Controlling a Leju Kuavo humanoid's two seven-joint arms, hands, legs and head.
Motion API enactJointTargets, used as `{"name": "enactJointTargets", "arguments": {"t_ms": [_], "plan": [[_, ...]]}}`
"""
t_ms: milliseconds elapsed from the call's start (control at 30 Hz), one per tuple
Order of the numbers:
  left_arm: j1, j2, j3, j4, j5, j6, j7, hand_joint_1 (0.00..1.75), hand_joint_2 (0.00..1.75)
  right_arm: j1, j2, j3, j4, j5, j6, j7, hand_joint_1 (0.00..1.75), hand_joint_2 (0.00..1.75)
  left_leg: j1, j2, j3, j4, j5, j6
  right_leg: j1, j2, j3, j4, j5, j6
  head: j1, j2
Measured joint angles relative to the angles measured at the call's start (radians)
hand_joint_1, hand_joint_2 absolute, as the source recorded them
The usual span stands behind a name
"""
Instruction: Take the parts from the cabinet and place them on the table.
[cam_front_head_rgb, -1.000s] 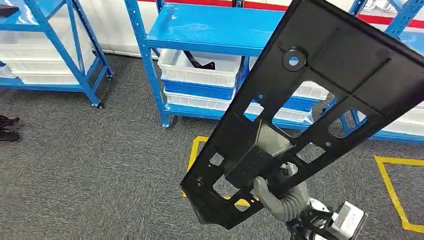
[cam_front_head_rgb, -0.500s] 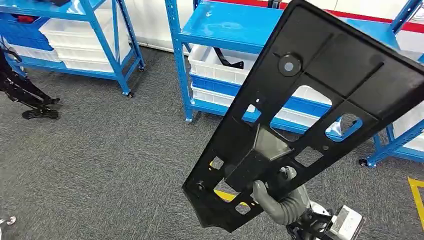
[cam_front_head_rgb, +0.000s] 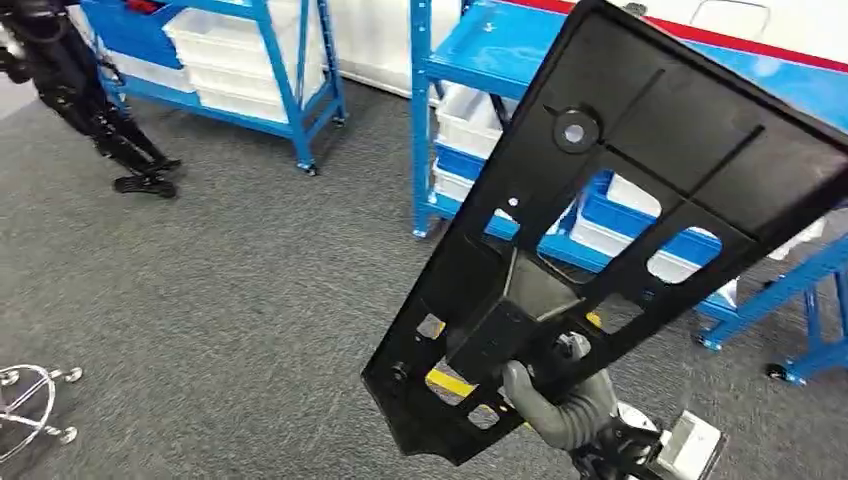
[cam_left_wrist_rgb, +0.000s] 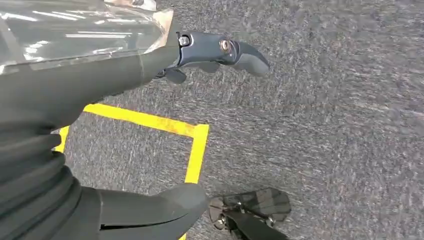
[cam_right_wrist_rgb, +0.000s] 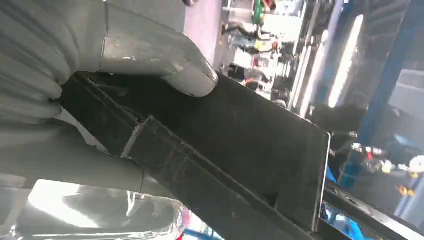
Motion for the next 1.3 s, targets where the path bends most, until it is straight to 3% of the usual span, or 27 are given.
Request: {"name": "enactJointTargets", "arguments": {"t_ms": [33, 67, 100, 167, 200, 233, 267, 333, 367, 400, 500, 533, 600, 633, 700, 733, 767, 833, 867, 900, 1033, 1067, 1100, 1133, 1200, 1233, 1300], "plan": [[0.0, 0.0, 0.0, 0.0, -0.002, 0.0, -0.001, 0.0, 1.75, 0.001, 0.0, -0.001, -0.003, 0.002, 0.0, 0.0, 1.75, 1.75, 0.01, -0.011, 0.007, -0.01, 0.009, 0.012, 0.001, 0.007, -0.008, 0.006, -0.008, 0.007, 0.0, 0.0], [0.0, -0.002, -0.001, 0.0, -0.003, -0.002, -0.002, 0.0, 1.75, 0.0, 0.0, -0.001, -0.003, 0.003, 0.0, 0.0, 1.75, 1.75, 0.01, -0.02, 0.006, -0.012, 0.012, 0.016, -0.007, 0.063, -0.015, 0.033, -0.026, 0.009, 0.004, 0.0], [0.0, 0.0, -0.001, 0.0, -0.003, -0.002, -0.003, 0.0, 1.75, 0.003, 0.0, -0.002, -0.006, 0.003, 0.0, -0.002, 1.75, 1.75, 0.012, -0.03, 0.003, -0.012, 0.015, 0.022, -0.008, 0.1, -0.041, 0.09, -0.056, 0.003, 0.005, 0.0], [-0.003, 0.0, -0.001, 0.0, -0.008, -0.005, -0.015, 0.0, 1.75, 0.011, -0.002, -0.003, -0.006, 0.01, 0.0, -0.002, 1.75, 1.75, 0.012, -0.059, -0.004, -0.011, 0.019, 0.027, -0.012, 0.124, -0.124, 0.259, -0.122, -0.003, 0.008, 0.0], [-0.003, 0.0, -0.002, 0.0, -0.011, -0.01, -0.019, 0.0, 1.75, 0.017, -0.002, -0.003, -0.006, 0.01, 0.0, -0.003, 1.75, 1.75, 0.012, -0.075, -0.006, -0.01, 0.02, 0.027, -0.012, 0.127, -0.152, 0.316, -0.134, 0.001, 0.007, 0.0], [-0.002, 0.0, -0.002, 0.0, -0.015, -0.014, -0.022, 0.0, 1.75, 0.021, -0.003, -0.004, -0.006, 0.011, 0.0, -0.003, 1.75, 1.75, 0.012, -0.088, -0.006, -0.01, 0.021, 0.026, -0.014, 0.128, -0.155, 0.321, -0.128, 0.008, 0.008, 0.0], [-0.001, 0.0, -0.003, 0.0, -0.017, -0.016, -0.024, 0.0, 1.75, 0.022, -0.004, -0.004, -0.006, 0.012, 0.0, -0.003, 1.75, 1.75, 0.014, -0.103, -0.005, -0.009, 0.022, 0.025, -0.017, 0.129, -0.136, 0.28, -0.104, 0.02, 0.008, 0.0], [-0.001, -0.001, -0.003, 0.0, -0.017, -0.023, -0.028, 0.0, 1.75, 0.022, -0.005, -0.004, -0.007, 0.012, 0.0, -0.004, 1.75, 1.75, 0.017, -0.132, -0.005, -0.006, 0.025, 0.019, -0.027, 0.147, -0.051, 0.103, -0.029, 0.044, 0.008, 0.0], [-0.001, -0.001, -0.003, 0.0, -0.017, -0.026, -0.03, 0.0, 1.75, 0.022, -0.006, -0.004, -0.007, 0.013, 0.0, -0.005, 1.75, 1.75, 0.017, -0.144, -0.008, -0.004, 0.025, 0.013, -0.035, 0.189, -0.019, 0.034, -0.01, 0.05, 0.009, 0.0], [-0.002, 0.0, -0.003, 0.0, -0.017, -0.032, -0.032, 0.0, 1.75, 0.024, -0.006, -0.004, -0.007, 0.013, 0.001, -0.008, 1.75, 1.75, 0.01, -0.156, -0.016, 0.009, 0.022, 0.004, -0.034, 0.205, -0.016, 0.013, -0.011, 0.039, 0.008, 0.0], [0.007, 0.0, -0.003, 0.0, -0.017, -0.037, -0.034, 0.0, 1.75, 0.028, -0.01, -0.004, -0.007, 0.015, 0.003, -0.011, 1.75, 1.75, 0.018, -0.181, -0.025, -0.002, 0.035, -0.018, -0.023, 0.176, -0.012, 0.019, -0.005, 0.014, 0.007, 0.0], [0.009, 0.002, -0.003, 0.001, -0.017, -0.038, -0.034, 0.0, 1.75, 0.028, -0.01, -0.004, -0.008, 0.015, 0.003, -0.013, 1.75, 1.75, 0.021, -0.186, -0.029, 0.002, 0.034, -0.021, -0.039, 0.163, -0.012, 0.012, 0.002, 0.003, 0.008, 0.0], [0.01, 0.0, -0.005, 0.0, -0.017, -0.046, -0.035, 0.0, 1.75, 0.029, -0.01, -0.004, -0.008, 0.015, 0.006, -0.016, 1.75, 1.75, 0.016, -0.097, -0.056, 0.065, -0.015, -0.026, -0.035, 0.144, -0.011, 0.012, 0.003, -0.006, -0.004, 0.0], [0.006, 0.001, -0.006, 0.0, -0.017, -0.047, -0.035, 0.0, 1.75, 0.03, -0.011, -0.004, -0.008, 0.014, 0.006, -0.017, 1.75, 1.75, 0.019, -0.073, -0.095, 0.15, -0.061, -0.03, -0.029, 0.128, -0.011, 0.013, 0.003, -0.016, -0.004, 0.0], [0.005, 0.0, -0.007, 0.0, -0.017, -0.048, -0.035, 0.0, 1.75, 0.031, -0.013, -0.004, -0.008, 0.015, 0.006, -0.018, 1.75, 1.75, 0.02, -0.059, -0.161, 0.29, -0.117, -0.034, -0.024, 0.099, -0.013, 0.013, 0.002, -0.017, -0.005, 0.0], [0.005, 0.0, -0.008, 0.0, -0.017, -0.048, -0.035, 0.0, 1.75, 0.031, -0.013, -0.004, -0.008, 0.014, 0.006, -0.018, 1.75, 1.75, 0.02, -0.056, -0.171, 0.312, -0.115, -0.035, -0.024, 0.084, -0.013, 0.013, 0.001, -0.017, -0.005, 0.0], [0.006, 0.0, -0.008, 0.001, -0.017, -0.046, -0.035, 0.0, 1.75, 0.031, -0.013, -0.003, -0.008, 0.014, 0.006, -0.02, 1.75, 1.75, 0.021, -0.053, -0.156, 0.288, -0.094, -0.035, -0.023, 0.072, -0.013, 0.013, 0.001, -0.017, -0.005, 0.0], [0.007, -0.001, -0.009, 0.001, -0.019, -0.045, -0.035, 0.0, 1.75, 0.032, -0.013, -0.003, -0.008, 0.009, 0.006, -0.024, 1.75, 1.75, 0.021, -0.031, -0.067, 0.131, -0.019, -0.031, -0.024, 0.048, -0.01, 0.013, -0.001, -0.018, -0.005, 0.0], [0.006, 0.0, -0.01, 0.0, -0.021, -0.047, -0.035, 0.0, 1.75, 0.032, -0.013, -0.004, -0.008, 0.009, 0.006, -0.026, 1.75, 1.75, 0.019, 0.021, -0.017, 0.048, 0.006, -0.026, -0.019, 0.039, -0.007, 0.014, -0.004, -0.014, -0.006, 0.0], [0.002, 0.0, -0.01, 0.0, -0.021, -0.05, -0.035, 0.0, 1.75, 0.035, -0.013, -0.004, -0.01, 0.009, 0.008, -0.027, 1.75, 1.75, 0.008, 0.052, -0.005, 0.019, -0.006, -0.022, -0.006, 0.029, -0.009, 0.017, -0.009, -0.007, -0.006, 0.0], [0.004, 0.0, -0.011, 0.001, -0.029, -0.055, -0.035, 0.0, 1.75, 0.043, -0.013, -0.003, -0.016, 0.018, 0.004, -0.037, 1.75, 1.75, 0.003, -0.009, -0.015, 0.013, 0.004, 0.005, -0.006, -0.014, 0.0, 0.013, -0.014, 0.009, 0.002, 0.0], [0.004, 0.0, -0.012, 0.001, -0.034, -0.055, -0.035, 0.0, 1.75, 0.047, -0.013, -0.004, -0.022, 0.023, -0.001, -0.039, 1.75, 1.75, 0.012, -0.019, -0.01, 0.006, 0.011, 0.015, -0.007, 0.006, -0.007, 0.022, -0.024, 0.016, 0.004, 0.0], [0.005, 0.0, -0.015, 0.001, -0.038, -0.056, -0.035, 0.0, 1.75, 0.052, -0.013, -0.004, -0.025, 0.025, -0.003, -0.043, 1.75, 1.75, 0.011, -0.032, -0.012, 0.006, 0.013, 0.019, -0.011, 0.072, -0.022, 0.063, -0.05, 0.013, 0.005, 0.0], [0.003, 0.003, -0.019, 0.001, -0.039, -0.058, -0.034, 0.0, 1.75, 0.059, -0.013, -0.005, -0.03, 0.025, -0.005, -0.046, 1.75, 1.75, 0.011, -0.044, -0.015, 0.006, 0.016, 0.024, -0.012, 0.104, -0.057, 0.137, -0.087, 0.005, 0.008, 0.0], [0.001, 0.006, -0.026, 0.001, -0.04, -0.061, -0.034, 0.0, 1.75, 0.071, -0.015, -0.005, -0.032, 0.025, -0.01, -0.048, 1.75, 1.75, 0.009, -0.075, -0.023, 0.007, 0.019, 0.029, -0.013, 0.127, -0.135, 0.293, -0.143, -0.001, 0.01, 0.0], [0.001, 0.006, -0.027, 0.001, -0.041, -0.064, -0.035, 0.0, 1.75, 0.075, -0.015, -0.004, -0.032, 0.024, -0.013, -0.048, 1.75, 1.75, 0.008, -0.091, -0.025, 0.007, 0.02, 0.03, -0.014, 0.129, -0.153, 0.326, -0.147, 0.004, 0.009, 0.0], [0.003, 0.006, -0.028, 0.001, -0.041, -0.064, -0.034, 0.0, 1.75, 0.079, -0.018, -0.005, -0.034, 0.025, -0.016, -0.05, 1.75, 1.75, 0.01, -0.123, -0.024, 0.008, 0.023, 0.027, -0.017, 0.133, -0.113, 0.241, -0.1, 0.023, 0.01, 0.0]]}}
